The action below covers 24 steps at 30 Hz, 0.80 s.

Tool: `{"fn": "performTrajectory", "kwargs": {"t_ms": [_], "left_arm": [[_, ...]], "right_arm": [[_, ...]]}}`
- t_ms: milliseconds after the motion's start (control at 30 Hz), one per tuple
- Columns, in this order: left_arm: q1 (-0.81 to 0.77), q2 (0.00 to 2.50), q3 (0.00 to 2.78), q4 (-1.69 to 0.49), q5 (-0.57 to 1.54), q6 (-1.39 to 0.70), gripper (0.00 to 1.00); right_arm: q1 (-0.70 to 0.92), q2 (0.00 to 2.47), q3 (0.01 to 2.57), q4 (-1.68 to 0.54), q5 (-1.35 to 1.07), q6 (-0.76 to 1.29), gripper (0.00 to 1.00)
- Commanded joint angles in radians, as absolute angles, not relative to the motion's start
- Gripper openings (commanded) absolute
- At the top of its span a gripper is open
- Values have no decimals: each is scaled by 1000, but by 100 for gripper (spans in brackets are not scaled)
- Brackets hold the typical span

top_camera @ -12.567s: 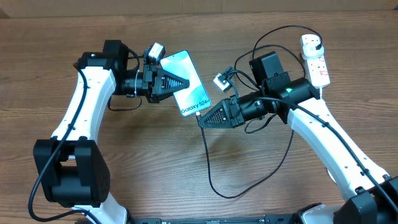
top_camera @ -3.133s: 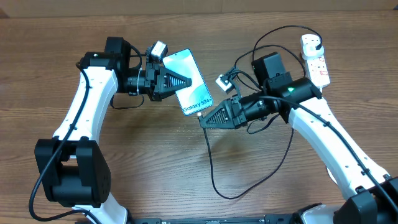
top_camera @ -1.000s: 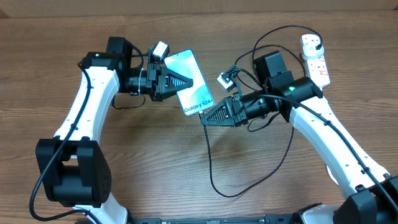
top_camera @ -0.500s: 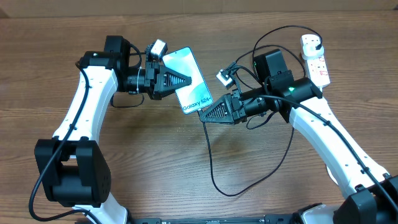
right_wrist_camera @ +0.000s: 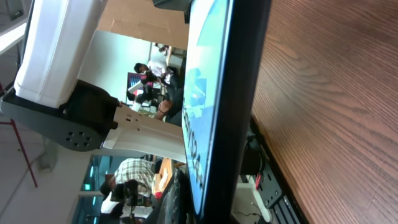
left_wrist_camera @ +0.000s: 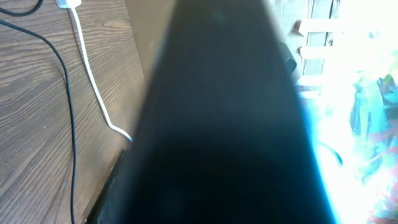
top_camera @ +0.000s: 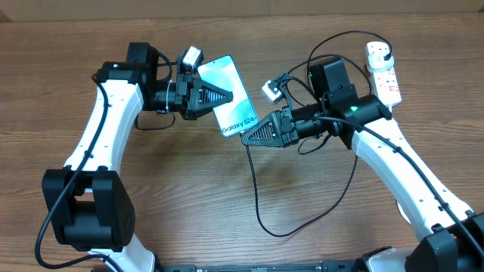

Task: Plug charger to phone and switch on socket
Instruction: 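Push the black plug further into the phone's port with the right gripper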

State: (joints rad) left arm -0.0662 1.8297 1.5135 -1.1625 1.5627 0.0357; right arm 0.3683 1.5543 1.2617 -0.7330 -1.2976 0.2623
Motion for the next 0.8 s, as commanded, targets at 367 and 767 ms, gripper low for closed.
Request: {"fn": "performTrajectory", "kwargs": {"t_ms": [367, 767], "left_arm": [[-128, 1797, 1531, -1178, 1583, 75, 4], [-128, 1797, 1531, -1178, 1583, 75, 4]], "right_arm": [[345, 1564, 1274, -685, -1236, 314, 4], [339, 1564, 1274, -632, -1232, 402, 4]]}}
